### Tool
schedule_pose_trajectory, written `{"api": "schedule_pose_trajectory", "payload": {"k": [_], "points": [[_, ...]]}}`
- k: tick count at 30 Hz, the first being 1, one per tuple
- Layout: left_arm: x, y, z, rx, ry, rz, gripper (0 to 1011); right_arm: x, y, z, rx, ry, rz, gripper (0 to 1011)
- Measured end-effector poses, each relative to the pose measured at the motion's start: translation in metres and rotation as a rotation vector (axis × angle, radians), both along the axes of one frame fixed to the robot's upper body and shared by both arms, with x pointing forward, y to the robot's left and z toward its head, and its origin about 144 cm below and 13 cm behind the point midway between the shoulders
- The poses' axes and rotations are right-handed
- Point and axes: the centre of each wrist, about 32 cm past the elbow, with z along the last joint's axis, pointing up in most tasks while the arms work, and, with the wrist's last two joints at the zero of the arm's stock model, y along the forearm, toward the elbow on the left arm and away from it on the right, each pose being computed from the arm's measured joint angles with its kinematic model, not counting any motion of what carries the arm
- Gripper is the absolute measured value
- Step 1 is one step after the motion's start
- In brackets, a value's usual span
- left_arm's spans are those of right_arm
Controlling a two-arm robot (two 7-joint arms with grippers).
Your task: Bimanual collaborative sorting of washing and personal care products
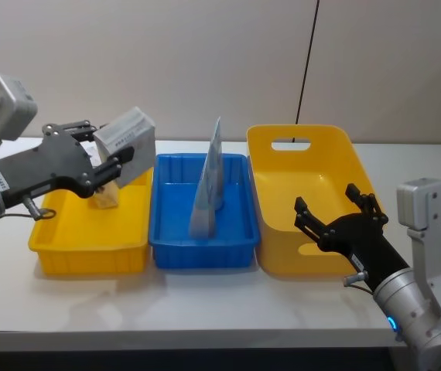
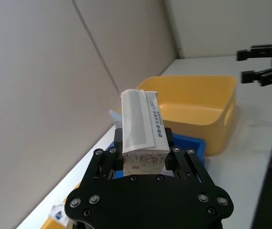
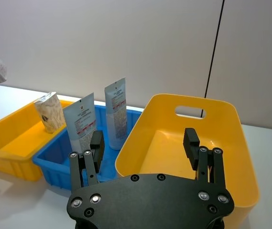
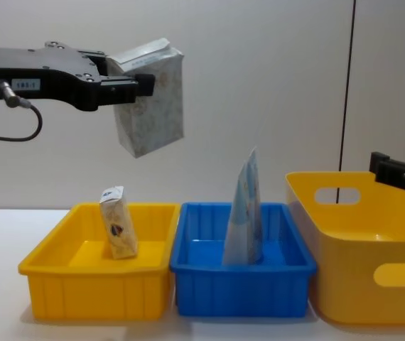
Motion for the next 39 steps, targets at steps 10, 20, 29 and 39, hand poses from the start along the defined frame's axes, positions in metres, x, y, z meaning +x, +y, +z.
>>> {"api": "schedule_pose_trajectory", "payload": {"k": [10, 20, 29, 39], "points": [[0.012, -0.004, -0.003, 0.011, -0.018, -0.136, 414, 0.0, 0.0, 0.0, 0.0, 0.0, 0.0, 1000], [0.017, -0.028, -0.011, -0.007, -0.031, -0.192, 414, 0.0, 0.0, 0.0, 0.0, 0.0, 0.0, 1000], [0.016, -0.035, -0.015, -0.003, -0.047, -0.219, 414, 0.0, 0.0, 0.0, 0.0, 0.0, 0.0, 1000], [0.012, -0.023, -0.018, 0.018, -0.059, -0.252, 414, 0.0, 0.0, 0.0, 0.0, 0.0, 0.0, 1000]]}}
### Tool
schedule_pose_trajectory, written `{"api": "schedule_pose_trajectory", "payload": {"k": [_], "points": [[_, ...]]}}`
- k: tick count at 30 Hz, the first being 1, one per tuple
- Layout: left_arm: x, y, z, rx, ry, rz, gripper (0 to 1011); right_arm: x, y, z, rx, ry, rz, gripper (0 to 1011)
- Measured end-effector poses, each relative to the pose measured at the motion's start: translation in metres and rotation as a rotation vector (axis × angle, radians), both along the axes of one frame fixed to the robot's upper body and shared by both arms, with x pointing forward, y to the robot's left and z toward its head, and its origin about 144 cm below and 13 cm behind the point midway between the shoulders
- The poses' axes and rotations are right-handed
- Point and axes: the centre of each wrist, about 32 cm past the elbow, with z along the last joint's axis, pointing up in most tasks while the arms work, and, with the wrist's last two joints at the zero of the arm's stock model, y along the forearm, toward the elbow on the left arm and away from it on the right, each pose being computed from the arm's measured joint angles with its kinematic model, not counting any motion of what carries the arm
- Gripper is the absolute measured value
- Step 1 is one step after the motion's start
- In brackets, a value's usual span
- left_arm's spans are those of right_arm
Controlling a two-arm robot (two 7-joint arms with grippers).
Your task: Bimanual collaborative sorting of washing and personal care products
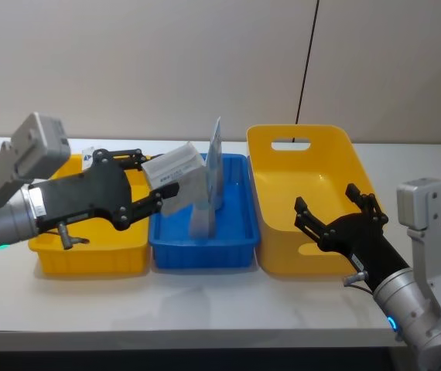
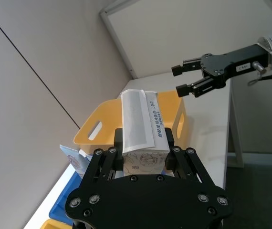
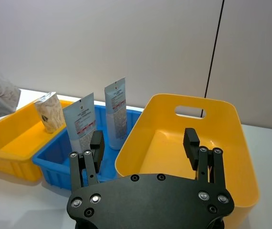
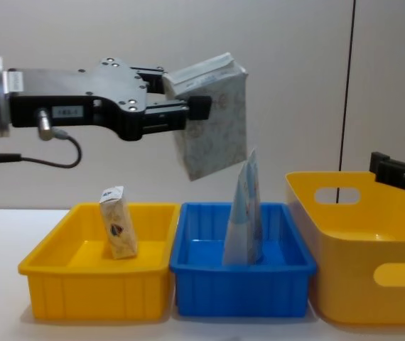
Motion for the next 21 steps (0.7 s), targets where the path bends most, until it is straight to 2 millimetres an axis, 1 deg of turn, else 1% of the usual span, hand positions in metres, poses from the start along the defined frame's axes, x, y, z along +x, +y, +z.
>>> {"api": "schedule_pose_trajectory", "payload": {"k": [17, 21], "points": [[-0.002, 0.039, -0.01, 0.048, 0.043, -0.014, 414, 0.0, 0.0, 0.0, 0.0, 0.0, 0.0, 1000], [-0.002, 0.044, -0.011, 0.06, 0.063, -0.014, 414, 0.0, 0.0, 0.0, 0.0, 0.0, 0.0, 1000]]}}
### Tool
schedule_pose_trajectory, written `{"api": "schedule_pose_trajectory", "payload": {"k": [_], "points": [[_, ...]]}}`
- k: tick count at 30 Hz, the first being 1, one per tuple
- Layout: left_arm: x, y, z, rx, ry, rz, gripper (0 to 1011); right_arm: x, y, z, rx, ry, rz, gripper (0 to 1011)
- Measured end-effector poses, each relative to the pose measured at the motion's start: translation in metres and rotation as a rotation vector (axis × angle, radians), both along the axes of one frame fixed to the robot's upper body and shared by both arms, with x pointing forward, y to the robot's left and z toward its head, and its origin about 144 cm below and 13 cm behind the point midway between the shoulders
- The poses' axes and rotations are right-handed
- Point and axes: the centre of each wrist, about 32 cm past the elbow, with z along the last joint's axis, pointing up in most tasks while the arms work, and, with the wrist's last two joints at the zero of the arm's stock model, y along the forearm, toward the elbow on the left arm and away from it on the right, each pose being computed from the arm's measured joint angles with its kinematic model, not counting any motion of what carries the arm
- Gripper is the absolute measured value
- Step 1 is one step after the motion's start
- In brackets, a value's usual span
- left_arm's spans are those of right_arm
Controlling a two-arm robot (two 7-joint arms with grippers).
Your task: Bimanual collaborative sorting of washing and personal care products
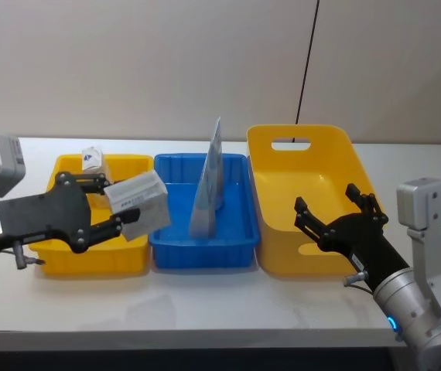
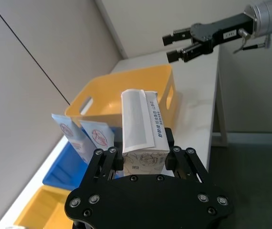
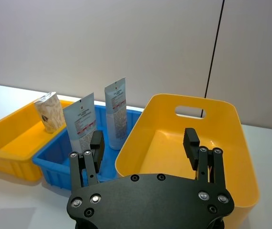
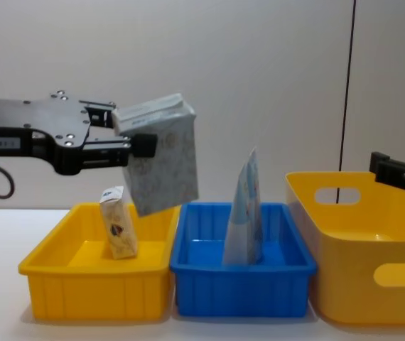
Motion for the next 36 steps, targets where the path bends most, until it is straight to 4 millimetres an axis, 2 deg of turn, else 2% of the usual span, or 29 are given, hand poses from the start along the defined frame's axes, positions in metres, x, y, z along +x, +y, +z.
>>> {"api": "schedule_pose_trajectory", "payload": {"k": [12, 36], "points": [[0.004, 0.01, 0.008, 0.071, 0.067, -0.031, 414, 0.0, 0.0, 0.0, 0.0, 0.0, 0.0, 1000], [0.006, 0.014, 0.016, 0.109, 0.074, -0.081, 414, 0.0, 0.0, 0.0, 0.0, 0.0, 0.0, 1000]]}}
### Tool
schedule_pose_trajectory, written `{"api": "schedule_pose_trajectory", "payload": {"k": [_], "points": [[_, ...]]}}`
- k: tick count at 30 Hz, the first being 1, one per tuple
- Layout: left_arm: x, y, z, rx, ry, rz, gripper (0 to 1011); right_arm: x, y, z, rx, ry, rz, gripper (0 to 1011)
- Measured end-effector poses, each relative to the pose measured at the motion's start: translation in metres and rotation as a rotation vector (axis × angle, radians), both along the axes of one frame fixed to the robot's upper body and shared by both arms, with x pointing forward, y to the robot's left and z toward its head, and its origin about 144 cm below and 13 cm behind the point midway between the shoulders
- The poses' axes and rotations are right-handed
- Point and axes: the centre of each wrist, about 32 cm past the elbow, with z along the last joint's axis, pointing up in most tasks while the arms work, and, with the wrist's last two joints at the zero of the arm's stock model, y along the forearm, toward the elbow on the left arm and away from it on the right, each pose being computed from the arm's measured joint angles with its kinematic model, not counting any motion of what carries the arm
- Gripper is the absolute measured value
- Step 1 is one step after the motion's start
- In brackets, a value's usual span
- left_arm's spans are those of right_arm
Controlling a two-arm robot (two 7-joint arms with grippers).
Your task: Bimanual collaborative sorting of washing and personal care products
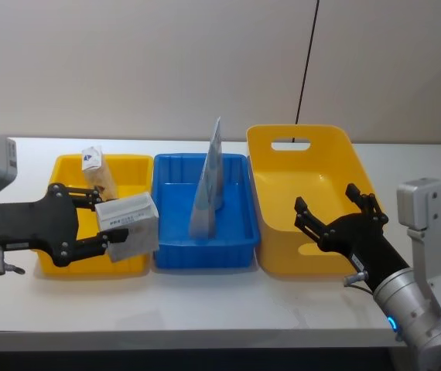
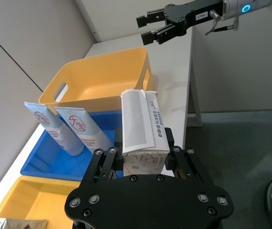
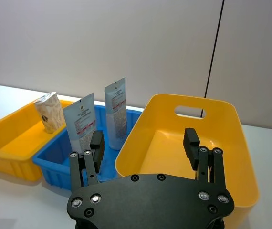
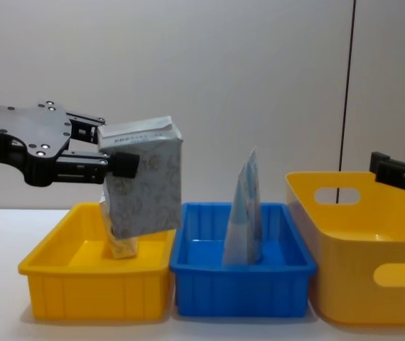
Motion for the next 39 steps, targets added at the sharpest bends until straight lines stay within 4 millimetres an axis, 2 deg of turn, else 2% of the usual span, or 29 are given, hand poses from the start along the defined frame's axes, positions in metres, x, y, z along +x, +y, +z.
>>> {"api": "schedule_pose_trajectory", "payload": {"k": [28, 39], "points": [[-0.003, -0.001, 0.003, 0.002, -0.015, -0.02, 414, 0.001, -0.001, 0.001, -0.001, -0.015, 0.009, 1000], [-0.003, -0.001, 0.003, 0.002, -0.016, -0.021, 414, 0.017, -0.011, 0.006, -0.017, -0.095, 0.107, 1000]]}}
